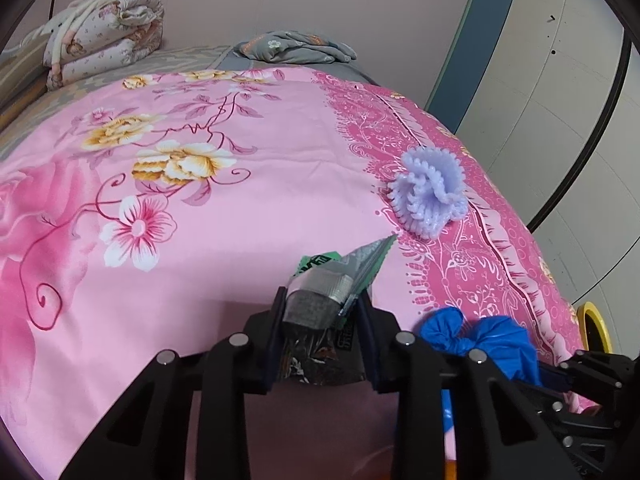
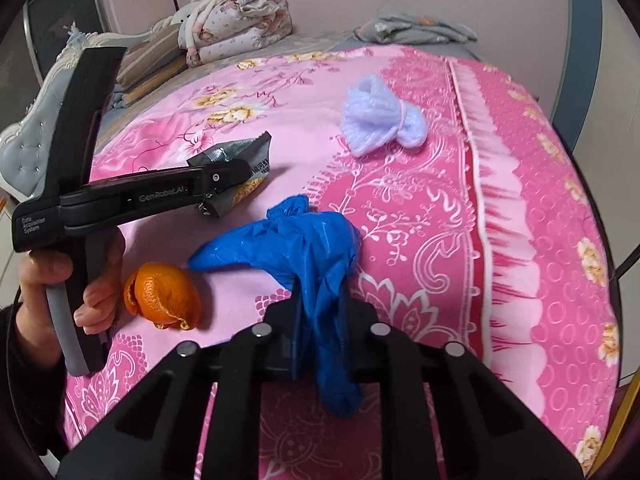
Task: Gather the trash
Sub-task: 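Grasp the blue glove with the right tool while the left tool grasps the silver snack wrapper, then carry the blue glove and silver wrapper to the yellow bin and open both tools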
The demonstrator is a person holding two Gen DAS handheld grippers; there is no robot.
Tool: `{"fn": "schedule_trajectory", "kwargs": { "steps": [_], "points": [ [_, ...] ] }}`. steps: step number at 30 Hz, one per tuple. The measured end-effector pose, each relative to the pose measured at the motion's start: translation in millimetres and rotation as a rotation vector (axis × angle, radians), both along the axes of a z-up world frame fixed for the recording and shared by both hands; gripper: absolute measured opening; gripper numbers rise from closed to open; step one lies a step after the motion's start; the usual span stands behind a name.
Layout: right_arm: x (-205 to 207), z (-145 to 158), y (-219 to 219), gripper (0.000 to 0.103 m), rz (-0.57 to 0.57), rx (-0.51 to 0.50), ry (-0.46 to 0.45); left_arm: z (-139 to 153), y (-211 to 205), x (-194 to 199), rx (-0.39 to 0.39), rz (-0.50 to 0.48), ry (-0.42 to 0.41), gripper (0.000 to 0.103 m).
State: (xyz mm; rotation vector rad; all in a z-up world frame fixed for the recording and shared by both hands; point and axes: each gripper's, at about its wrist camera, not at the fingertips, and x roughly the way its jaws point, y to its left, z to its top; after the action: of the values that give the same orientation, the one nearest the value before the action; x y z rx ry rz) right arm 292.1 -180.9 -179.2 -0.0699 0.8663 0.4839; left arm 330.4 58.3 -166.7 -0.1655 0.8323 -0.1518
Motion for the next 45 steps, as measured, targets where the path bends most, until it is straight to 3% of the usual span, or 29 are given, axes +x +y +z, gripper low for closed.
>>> {"fn": "schedule_trajectory", "kwargs": {
  "steps": [9,15,22,37,45],
  "points": [
    [-33,32,-29,0.011,-0.045,0.017,-0.078,30,-8,-14,0.027,0.029,-0.047,0.029],
    [-69,72,-68,0.011,-0.102,0.063,-0.165,68,-28,-35,0.041,0.02,-0.118,0.029],
    [-115,119,-111,0.011,-0.177,0.101,-0.289,123,-71,-69,0.058,-0.025,-0.229,0.029],
    [-203,217,-228,0.011,-0.443,0.173,-0.605,236,-191,-136,0.006,-0.166,-0.461,0.029],
    [-240,246,-298,0.011,-0.623,0.207,-0.704,261,-251,-151,-0.03,-0.248,-0.514,0.029]
  ]
}}
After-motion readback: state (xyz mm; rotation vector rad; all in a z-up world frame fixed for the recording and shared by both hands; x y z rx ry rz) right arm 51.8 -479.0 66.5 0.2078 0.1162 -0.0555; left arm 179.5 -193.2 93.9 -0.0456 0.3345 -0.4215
